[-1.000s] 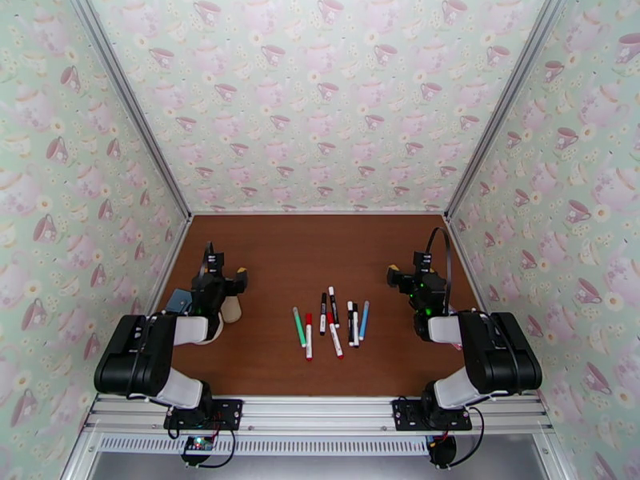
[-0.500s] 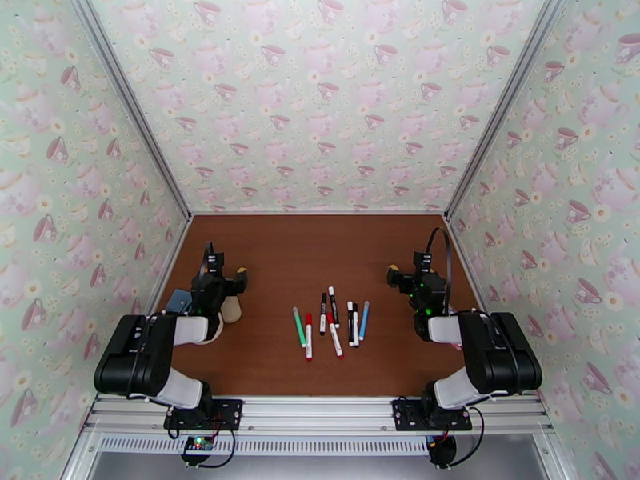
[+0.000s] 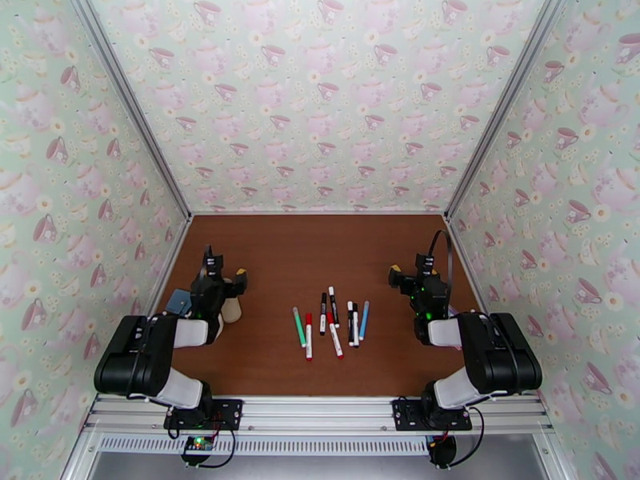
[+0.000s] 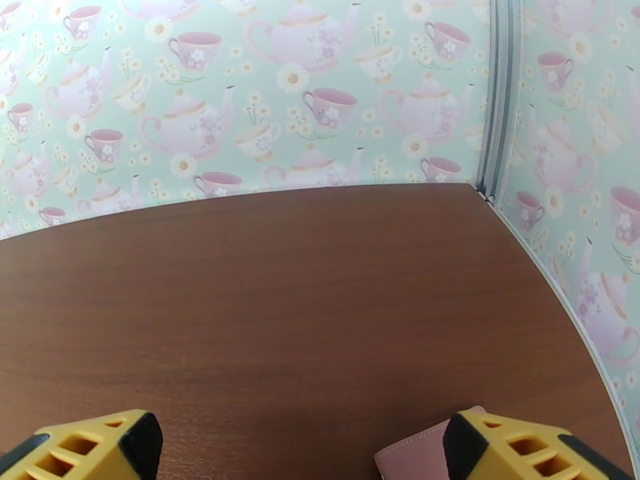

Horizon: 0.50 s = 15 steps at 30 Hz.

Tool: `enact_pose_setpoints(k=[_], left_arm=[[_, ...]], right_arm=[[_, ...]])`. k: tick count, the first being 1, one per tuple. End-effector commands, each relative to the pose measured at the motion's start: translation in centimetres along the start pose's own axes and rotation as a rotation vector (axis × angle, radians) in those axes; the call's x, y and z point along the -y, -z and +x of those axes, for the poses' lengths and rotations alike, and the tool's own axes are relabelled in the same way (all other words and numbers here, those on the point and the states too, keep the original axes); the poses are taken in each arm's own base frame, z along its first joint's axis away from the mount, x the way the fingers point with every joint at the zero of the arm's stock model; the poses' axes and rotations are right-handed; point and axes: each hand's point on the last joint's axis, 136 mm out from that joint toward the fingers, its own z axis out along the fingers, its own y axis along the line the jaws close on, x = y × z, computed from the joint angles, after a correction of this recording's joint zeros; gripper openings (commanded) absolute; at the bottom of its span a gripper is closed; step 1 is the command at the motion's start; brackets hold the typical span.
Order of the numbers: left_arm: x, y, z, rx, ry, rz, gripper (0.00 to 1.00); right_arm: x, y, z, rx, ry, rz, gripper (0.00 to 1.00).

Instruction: Open the pen caps

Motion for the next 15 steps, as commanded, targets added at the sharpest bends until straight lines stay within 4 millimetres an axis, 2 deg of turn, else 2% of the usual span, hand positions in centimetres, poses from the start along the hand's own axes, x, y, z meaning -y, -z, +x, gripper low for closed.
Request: enact_pose_setpoints(k=[1,8,15], left_arm=[[-0.4,1.2,-2.0,0.089,0.015,-0.033,1.00],[-1.0,2.9,-3.8,0.054,0.065,-0.080,1.00],[0.7,6.2,-6.1,-0.041,0.148,-0.037,1.00]], right_arm=[[0.0,0.3,-1.0,0.031,-0.001,0.008,1.00],[-0.1,1.4,-2.5,0.023,-0.003,0.004,1.00],[-0.4,2.4,-4.3,-0.071,-0.097,-0.003,1.00]])
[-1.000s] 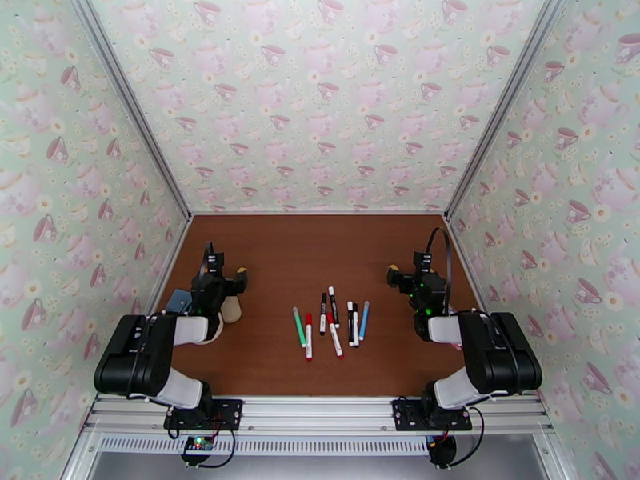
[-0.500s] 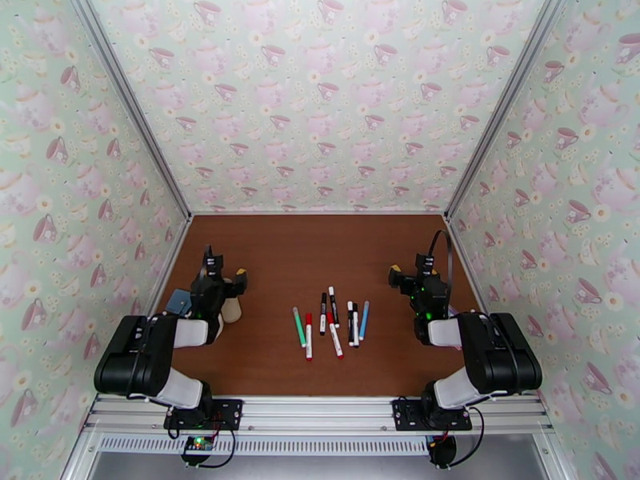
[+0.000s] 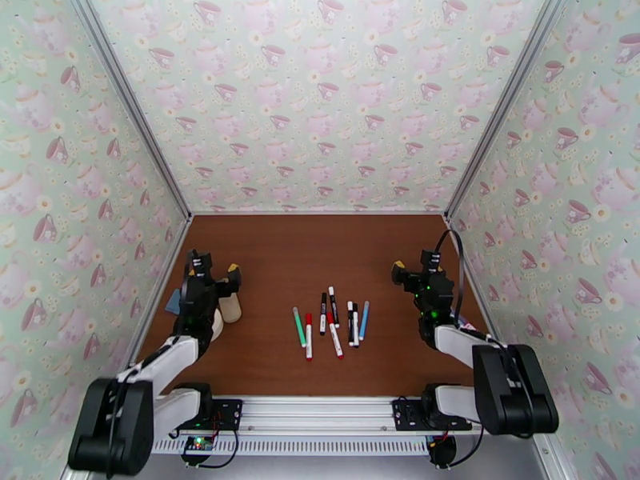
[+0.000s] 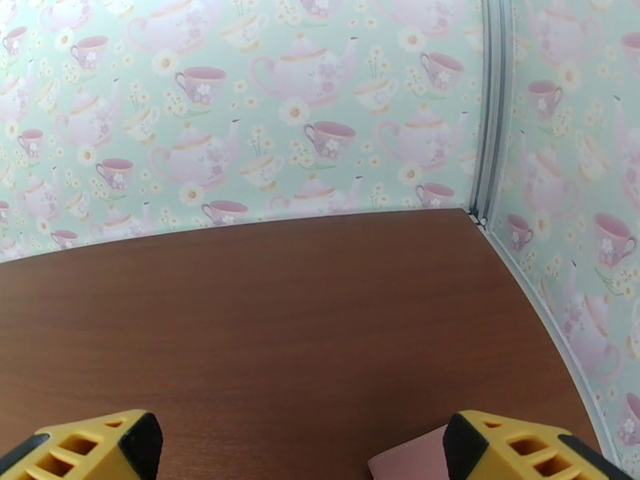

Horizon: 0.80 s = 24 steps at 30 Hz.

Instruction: Open the pen caps

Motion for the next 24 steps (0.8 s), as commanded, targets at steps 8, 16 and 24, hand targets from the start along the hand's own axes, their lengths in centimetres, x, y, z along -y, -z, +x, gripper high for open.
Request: enact_pose_setpoints(k=[8,16,24], left_arm=[[3.3,3.7,-0.7,-0.272,0.247,0.037,1.00],[9.6,5.9,3.5,-0.520,0.390,0.152,1.00],[12.9,8.2,9.0,-0.763,0.473,0.141,1.00]], right_arm=[[-2.9,2.0,-1.9,-0.159,-0.203,-0.111,1.00],[-4.2,4.3,-1.3,-0.297,-0.330,-0.110,1.00],[-6.3,7.4,0.8,-0.381,-0.417,-0.183,1.00]])
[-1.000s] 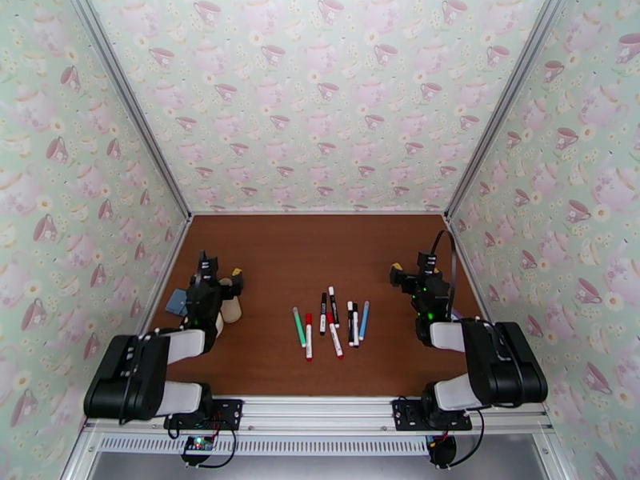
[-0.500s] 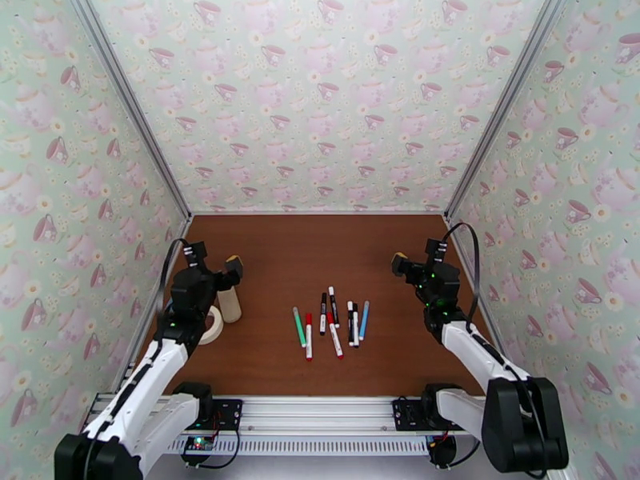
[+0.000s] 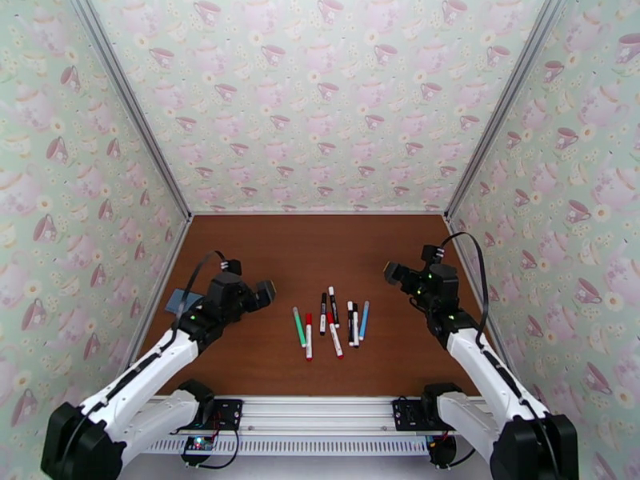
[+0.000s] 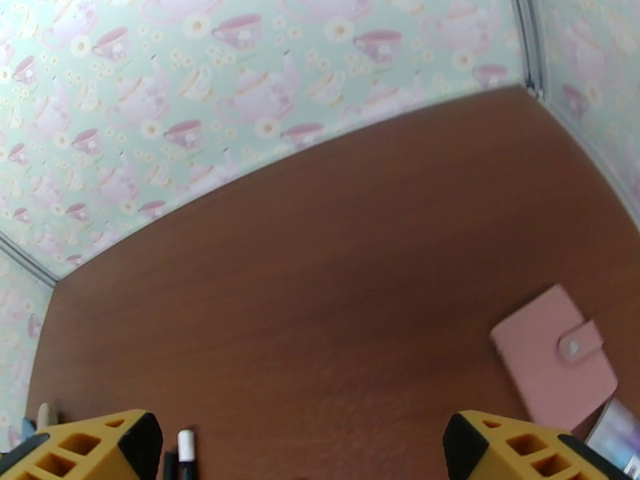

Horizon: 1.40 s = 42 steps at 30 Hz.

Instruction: Open the pen caps

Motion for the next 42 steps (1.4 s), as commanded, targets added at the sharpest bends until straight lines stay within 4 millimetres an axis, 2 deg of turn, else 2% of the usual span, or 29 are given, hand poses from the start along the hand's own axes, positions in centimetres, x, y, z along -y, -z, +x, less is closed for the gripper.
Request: enact_pose_setpoints(k=[1,5,9,12,18,20,26,29,34,35,42], left_arm=[[0.3,-0.5,2.9,-0.119,0.103,-0.016,1.00],[1.4,-1.3,5.8,-0.217,0.110,-0.038,0.99],[3.0,-1.9,8.0,-0.301,0.097,-0.055,0.93],[3.9,-2.5,9.3,-0.352,0.097,-0.066,0.86],[5.7,-3.8,11.6,-0.444,0.077,-0.095,0.84],[6.2,-4.3,12.2,-0.467,0.063,-0.107,0.80],[6.2,-5.9,13.8,-0.525,0.038,-0.162,0.64],[6.0,-6.5,14.4,-0.556,0.024,-0.193,0.54],[4.8,-6.9,15.0,-0.574,-0.006,-0.261,0.48],[5.7,-7.0,14.3,-0.558,-0.009,-0.252,0.47],[5.1,-7.3,14.1,-0.547,-0.032,-0.292,0.39]], right_arm=[[-0.5,1.0,2.8,-0.091,-0.069,-0.024,1.00],[-1.7,1.8,5.0,-0.164,-0.063,-0.066,1.00],[-3.4,2.1,7.9,-0.243,-0.023,-0.101,1.00],[-4.6,2.2,9.6,-0.287,-0.001,-0.128,1.00],[-6.8,2.1,12.1,-0.341,0.008,-0.220,1.00],[-7.0,1.7,13.5,-0.385,0.018,-0.227,1.00],[-8.1,1.8,14.5,-0.412,0.070,-0.245,1.00],[-8.3,1.9,14.6,-0.413,0.074,-0.250,1.00],[-8.2,1.8,14.6,-0.406,0.073,-0.240,1.00],[-8.1,1.8,14.6,-0.405,0.074,-0.236,1.00],[-7.9,1.6,14.9,-0.413,0.072,-0.228,1.00]])
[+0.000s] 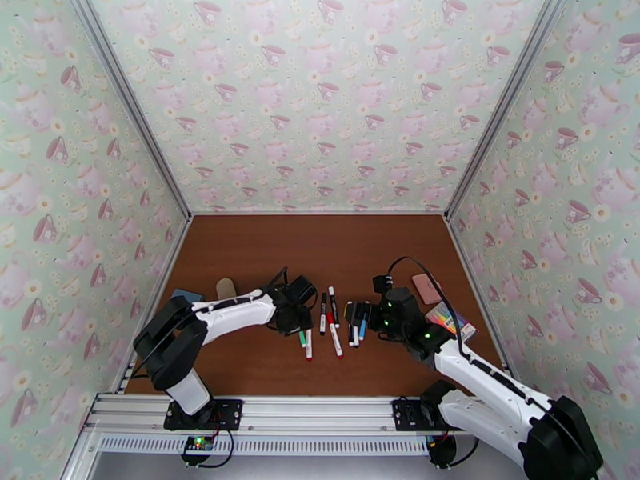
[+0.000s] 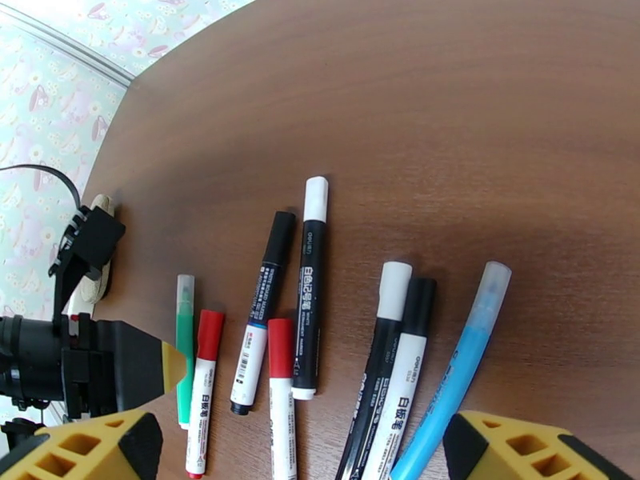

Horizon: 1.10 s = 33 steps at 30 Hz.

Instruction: Open the pen caps

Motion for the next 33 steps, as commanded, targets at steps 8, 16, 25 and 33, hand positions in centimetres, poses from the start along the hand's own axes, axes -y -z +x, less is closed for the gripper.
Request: enact_pose_setpoints(k=[8,16,25,33], left_arm=[[-0.8,-0.7,-0.3,0.007,-0.023,-0.078,0.36],[-1.1,-1.5,-0.3,-0.003,-0.036,-0.107,0.36],[-2.0,-2.4,-0.4,-0.016,-0.051,-0.161,0.32],[-3.2,-3.0,-0.4,-0.019,-0.058,-0.222,0.28]], right_arm=[[0.1,-0.4,0.0,0.004,-0.015,0.009,1.00],[0.2,-0.5,0.0,0.001,-0.019,0.012,1.00],[0.2,-0.7,0.0,-0.007,-0.021,0.017,1.00],[0.2,-0.5,-0.3,-0.001,-0.025,0.028,1.00]])
